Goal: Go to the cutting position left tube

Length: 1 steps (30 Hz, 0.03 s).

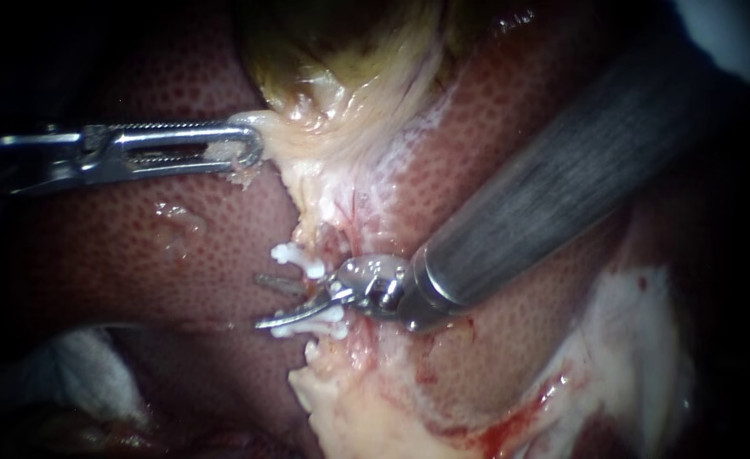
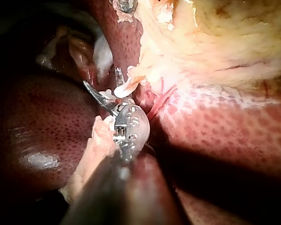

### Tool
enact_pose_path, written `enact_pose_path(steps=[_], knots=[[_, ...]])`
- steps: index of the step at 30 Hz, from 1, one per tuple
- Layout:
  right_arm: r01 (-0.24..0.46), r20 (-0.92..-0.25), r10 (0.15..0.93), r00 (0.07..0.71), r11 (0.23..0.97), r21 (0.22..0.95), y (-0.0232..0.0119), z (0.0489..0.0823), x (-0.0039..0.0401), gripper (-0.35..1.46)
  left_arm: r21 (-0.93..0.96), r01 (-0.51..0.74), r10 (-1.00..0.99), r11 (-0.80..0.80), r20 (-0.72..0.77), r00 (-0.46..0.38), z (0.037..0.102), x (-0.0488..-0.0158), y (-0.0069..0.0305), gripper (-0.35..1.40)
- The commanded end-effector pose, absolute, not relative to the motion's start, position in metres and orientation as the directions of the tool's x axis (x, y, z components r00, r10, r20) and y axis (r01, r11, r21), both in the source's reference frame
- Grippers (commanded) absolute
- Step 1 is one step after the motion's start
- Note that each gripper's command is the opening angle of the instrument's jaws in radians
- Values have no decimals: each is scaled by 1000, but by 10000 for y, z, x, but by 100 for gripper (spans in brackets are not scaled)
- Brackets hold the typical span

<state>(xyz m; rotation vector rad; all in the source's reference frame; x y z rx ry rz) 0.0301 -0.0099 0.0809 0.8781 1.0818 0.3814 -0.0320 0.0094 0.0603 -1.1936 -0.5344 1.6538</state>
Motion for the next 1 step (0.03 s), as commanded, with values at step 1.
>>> enact_pose_path(steps=[1], knots=[[136,-603,660,449,616,776,-99,809,300,123,-788,-455,891,-415,-453,-28,603,-320,94,-35]])
